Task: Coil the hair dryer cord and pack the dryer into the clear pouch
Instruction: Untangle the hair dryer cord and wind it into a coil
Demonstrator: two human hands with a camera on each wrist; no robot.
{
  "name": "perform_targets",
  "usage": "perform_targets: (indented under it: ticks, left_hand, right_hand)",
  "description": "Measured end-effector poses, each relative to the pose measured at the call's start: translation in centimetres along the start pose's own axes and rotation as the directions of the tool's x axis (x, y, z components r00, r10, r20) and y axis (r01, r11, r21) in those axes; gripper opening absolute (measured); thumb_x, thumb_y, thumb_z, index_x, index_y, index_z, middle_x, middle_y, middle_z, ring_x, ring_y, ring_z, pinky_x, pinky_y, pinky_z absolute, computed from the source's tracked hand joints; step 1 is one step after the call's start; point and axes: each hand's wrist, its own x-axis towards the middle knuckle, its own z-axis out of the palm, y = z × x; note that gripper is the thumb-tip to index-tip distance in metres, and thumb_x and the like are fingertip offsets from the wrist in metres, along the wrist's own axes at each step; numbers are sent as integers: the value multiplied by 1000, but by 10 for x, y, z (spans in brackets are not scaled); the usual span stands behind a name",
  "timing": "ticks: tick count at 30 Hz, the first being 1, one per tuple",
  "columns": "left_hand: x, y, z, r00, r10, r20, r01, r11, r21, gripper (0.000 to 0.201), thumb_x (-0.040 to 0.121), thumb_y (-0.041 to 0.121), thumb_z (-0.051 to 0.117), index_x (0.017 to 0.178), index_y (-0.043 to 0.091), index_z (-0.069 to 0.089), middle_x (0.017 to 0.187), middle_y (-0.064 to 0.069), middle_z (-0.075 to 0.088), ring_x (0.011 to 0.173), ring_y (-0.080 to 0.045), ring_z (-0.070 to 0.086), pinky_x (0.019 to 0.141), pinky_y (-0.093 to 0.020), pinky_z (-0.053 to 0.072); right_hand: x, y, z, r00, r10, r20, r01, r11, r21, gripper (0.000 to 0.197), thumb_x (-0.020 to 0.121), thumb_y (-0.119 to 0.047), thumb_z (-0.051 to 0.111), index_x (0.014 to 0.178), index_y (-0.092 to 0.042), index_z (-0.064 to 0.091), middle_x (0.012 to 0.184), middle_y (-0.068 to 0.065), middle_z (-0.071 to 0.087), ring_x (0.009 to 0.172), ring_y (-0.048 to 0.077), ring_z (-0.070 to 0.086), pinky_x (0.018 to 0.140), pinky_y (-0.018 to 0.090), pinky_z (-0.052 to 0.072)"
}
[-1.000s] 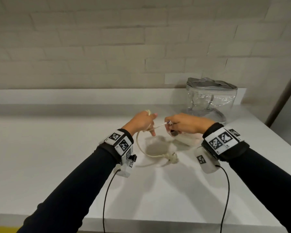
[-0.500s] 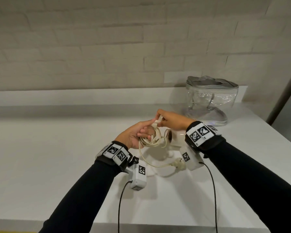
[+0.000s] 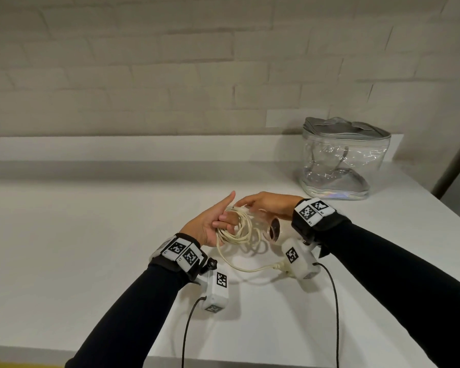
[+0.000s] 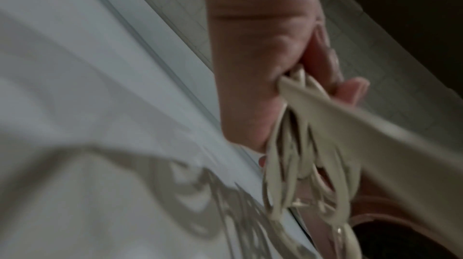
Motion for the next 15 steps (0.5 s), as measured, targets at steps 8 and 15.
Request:
perform_targets:
  ticks: [8,15]
  left_hand:
    - [2,7,10,998,-4,63,-5,990,141,73,80,70,38,30,17,31,22,6,25,16,-9,23,41,-15,43]
    - [1,5,3,958,241,-154,-206,955,214,25,81,31,64,66,12,59,35,7,48,36,-5,53,54,-19,50]
  right_hand:
    - [-5,-14,10,993,-111,31,115,962,-248,58,81,0,57,135,-10,39,130,12,54,119,25,52,103,37,42]
    - [11,-6,15,971,-154,-181,36,848,-529,24,89,-5,31,80,-26,39,68,-7,47,76,18,46,79,36,29]
